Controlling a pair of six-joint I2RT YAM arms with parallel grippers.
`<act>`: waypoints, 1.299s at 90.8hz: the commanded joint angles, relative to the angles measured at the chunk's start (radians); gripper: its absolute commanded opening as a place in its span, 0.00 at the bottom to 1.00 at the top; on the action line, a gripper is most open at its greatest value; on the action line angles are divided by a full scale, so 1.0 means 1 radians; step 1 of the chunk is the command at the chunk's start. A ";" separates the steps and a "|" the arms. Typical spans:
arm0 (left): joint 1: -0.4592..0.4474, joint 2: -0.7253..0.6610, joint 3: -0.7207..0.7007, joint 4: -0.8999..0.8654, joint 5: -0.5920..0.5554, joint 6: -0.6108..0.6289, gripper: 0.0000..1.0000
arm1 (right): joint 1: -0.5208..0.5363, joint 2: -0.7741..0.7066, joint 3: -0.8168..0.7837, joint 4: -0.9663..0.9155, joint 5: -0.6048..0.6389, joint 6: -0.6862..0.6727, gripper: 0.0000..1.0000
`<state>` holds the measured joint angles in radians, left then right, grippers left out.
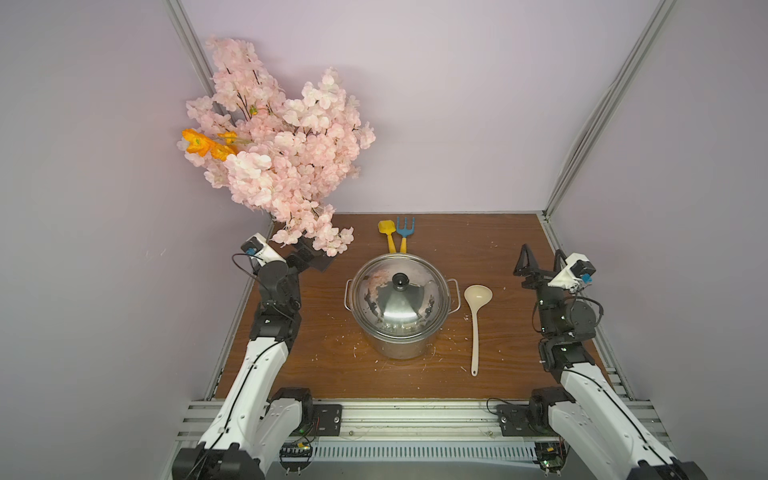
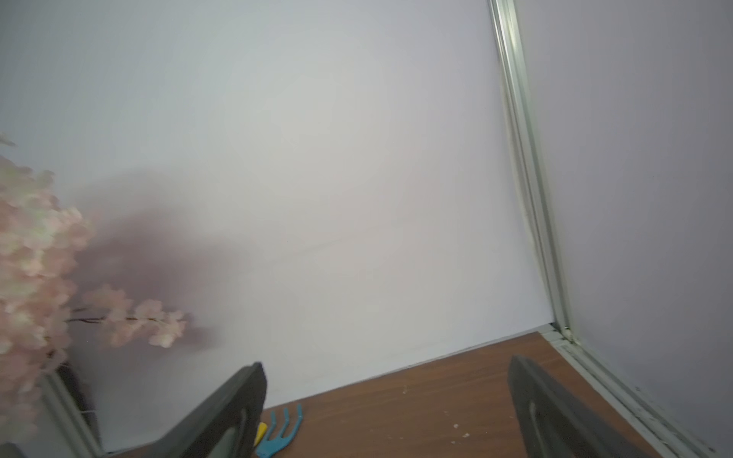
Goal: Stir the soup with a spoon
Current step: Pick up the lid from the pan.
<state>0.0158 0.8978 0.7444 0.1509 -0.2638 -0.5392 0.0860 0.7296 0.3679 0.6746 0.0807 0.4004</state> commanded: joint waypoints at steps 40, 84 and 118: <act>-0.744 -0.047 0.210 -0.505 0.020 -0.130 0.97 | 0.063 0.041 0.170 -0.420 -0.408 0.286 0.97; -1.012 0.331 0.392 -0.573 -0.321 -0.010 1.00 | 0.244 0.147 0.250 -0.494 -0.279 0.206 0.94; -1.038 0.355 0.366 -0.570 -0.334 0.030 0.81 | 0.264 0.160 0.244 -0.486 -0.264 0.196 0.92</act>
<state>-1.0046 1.2385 1.1015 -0.4042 -0.5720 -0.5423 0.3428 0.8894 0.6003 0.1886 -0.2012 0.6113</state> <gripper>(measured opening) 0.835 0.921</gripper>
